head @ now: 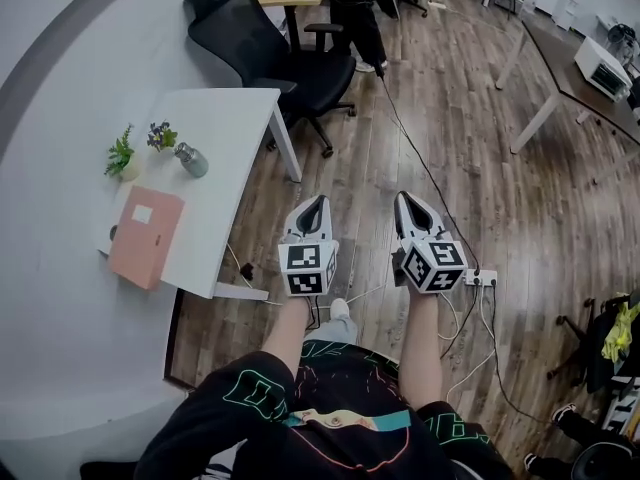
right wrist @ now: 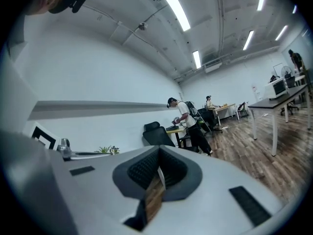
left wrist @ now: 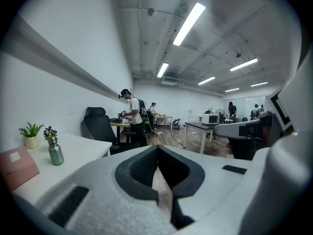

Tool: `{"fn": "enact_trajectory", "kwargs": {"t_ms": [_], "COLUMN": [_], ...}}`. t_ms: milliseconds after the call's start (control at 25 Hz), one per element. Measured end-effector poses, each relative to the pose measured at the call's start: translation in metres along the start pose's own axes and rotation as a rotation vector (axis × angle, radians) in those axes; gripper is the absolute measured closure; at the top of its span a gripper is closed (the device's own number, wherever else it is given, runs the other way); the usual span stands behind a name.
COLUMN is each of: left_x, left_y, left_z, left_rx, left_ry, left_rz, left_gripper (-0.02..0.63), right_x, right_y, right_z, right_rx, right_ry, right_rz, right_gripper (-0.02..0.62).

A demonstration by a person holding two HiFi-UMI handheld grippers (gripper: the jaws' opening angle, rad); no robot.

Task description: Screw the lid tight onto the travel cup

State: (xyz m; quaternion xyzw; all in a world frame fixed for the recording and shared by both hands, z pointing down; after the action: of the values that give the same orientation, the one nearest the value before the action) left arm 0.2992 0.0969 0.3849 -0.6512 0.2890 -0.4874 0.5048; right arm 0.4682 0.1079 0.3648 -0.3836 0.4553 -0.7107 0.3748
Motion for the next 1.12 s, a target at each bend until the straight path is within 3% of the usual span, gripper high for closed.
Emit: {"fn": "enact_trajectory", "kwargs": {"t_ms": [320, 760, 1120], "left_x": [0.051, 0.082, 0.074], "left_y": [0.004, 0.012, 0.025], "left_z": [-0.059, -0.107, -0.172], "left_rx": [-0.02, -0.084, -0.153], "left_ry": [0.034, 0.079, 0.201], "left_rz": [-0.03, -0.021, 0.037], "left_gripper": [0.598, 0.597, 0.597], "right_x": [0.082, 0.133, 0.2], "right_y": [0.003, 0.01, 0.033], "right_z": [-0.004, -0.003, -0.057], "right_rx": [0.0, -0.024, -0.127], "right_ry": [0.039, 0.055, 0.207], "right_rz": [-0.039, -0.082, -0.113], "right_gripper": [0.591, 0.591, 0.591]}}
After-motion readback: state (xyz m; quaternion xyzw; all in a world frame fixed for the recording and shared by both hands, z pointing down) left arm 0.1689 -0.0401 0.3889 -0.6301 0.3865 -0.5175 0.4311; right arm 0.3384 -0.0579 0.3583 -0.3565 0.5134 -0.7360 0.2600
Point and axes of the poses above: the fingertips, and each gripper's own axes: x forward along the fingers, z to its right, y out of its top, the point moved 1 cm from there along -x, backward along the fingers, and after that the axes turned 7 degrees about -z, right-handed, at the moved point
